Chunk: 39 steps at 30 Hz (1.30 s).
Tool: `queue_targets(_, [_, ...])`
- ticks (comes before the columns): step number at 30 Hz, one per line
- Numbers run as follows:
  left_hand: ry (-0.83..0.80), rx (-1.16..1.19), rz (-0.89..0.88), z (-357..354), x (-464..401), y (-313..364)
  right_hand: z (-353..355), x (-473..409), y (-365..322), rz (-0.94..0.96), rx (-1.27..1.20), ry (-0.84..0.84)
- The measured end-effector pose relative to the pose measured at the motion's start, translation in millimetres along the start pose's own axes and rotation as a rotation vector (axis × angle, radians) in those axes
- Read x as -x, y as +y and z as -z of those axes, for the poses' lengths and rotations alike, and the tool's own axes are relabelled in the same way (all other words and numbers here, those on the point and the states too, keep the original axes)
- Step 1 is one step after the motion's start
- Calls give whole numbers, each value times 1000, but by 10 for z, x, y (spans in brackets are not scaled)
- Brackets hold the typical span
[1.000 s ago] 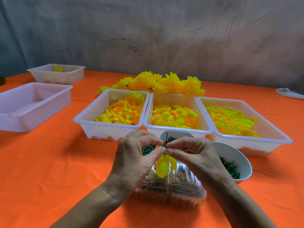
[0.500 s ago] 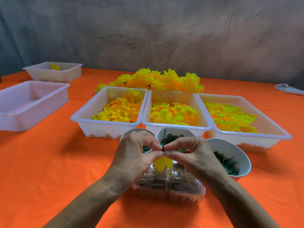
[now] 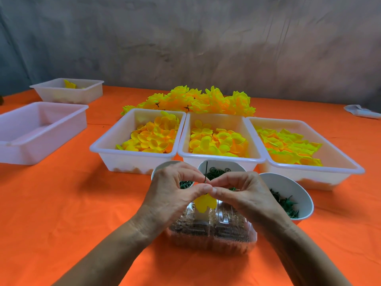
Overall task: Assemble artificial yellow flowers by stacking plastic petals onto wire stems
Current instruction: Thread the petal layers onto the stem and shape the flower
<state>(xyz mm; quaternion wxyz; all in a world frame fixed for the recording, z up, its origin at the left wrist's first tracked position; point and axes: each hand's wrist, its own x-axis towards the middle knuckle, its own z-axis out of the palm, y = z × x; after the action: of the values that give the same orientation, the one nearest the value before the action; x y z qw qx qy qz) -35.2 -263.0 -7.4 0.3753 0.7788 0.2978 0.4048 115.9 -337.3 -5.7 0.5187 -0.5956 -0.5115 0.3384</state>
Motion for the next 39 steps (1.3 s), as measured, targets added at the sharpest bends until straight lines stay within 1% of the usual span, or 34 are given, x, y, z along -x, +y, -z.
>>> queue_targets(4, [21, 64, 35, -68, -3, -42, 17, -16, 30, -16, 6, 39])
queue_targets(7, [28, 107, 52, -88, -21, -100, 52, -55, 40, -17, -53, 92])
queue_targets(10, [39, 150, 62, -105, -23, -143, 128, -159, 10, 39, -56, 177])
queue_targets(12, [46, 167, 62, -113, -18, -166, 200, -309, -8, 65, -19, 256])
queue_targets(14, [40, 171, 62, -114, -19, -183, 290, -531, 13, 68, 64, 350])
queue_targets(15, [35, 178, 64, -114, -22, -185, 337, -658, 31, 61, 120, 371])
queue_targets(17, [21, 206, 68, -110, -31, -184, 408, -925, 77, 31, 242, 352])
queue_targets(20, [-12, 196, 66, -93, -58, -185, 450, -1321, 167, -43, 486, 309])
queue_targets(23, [-27, 219, 73, -78, -75, -193, 400, -1644, 243, -144, 709, 200])
queue_targets(25, [-30, 220, 79, -75, -74, -199, 332, -1814, 265, -197, 794, 134])
queue_targets(27, [-37, 201, 70, -73, -78, -202, 262, -1945, 270, -237, 846, 116])
queue_targets(31, [-54, 186, 44, -56, -79, -213, 123, -2023, 356, -297, 1067, 145])
queue_targets(32, [-59, 191, 52, -54, -76, -208, 111, -2028, 397, -298, 1067, 169])
queue_targets(34, [-65, 213, 78, -54, -74, -198, 135, -2029, 432, -297, 983, 215])
queue_targets(37, [-65, 223, 73, -71, -84, -202, 295, -2027, 412, -295, 734, 310])
queue_targets(39, [-60, 220, 62, -78, -90, -211, 392, -1967, 373, -257, 560, 322])
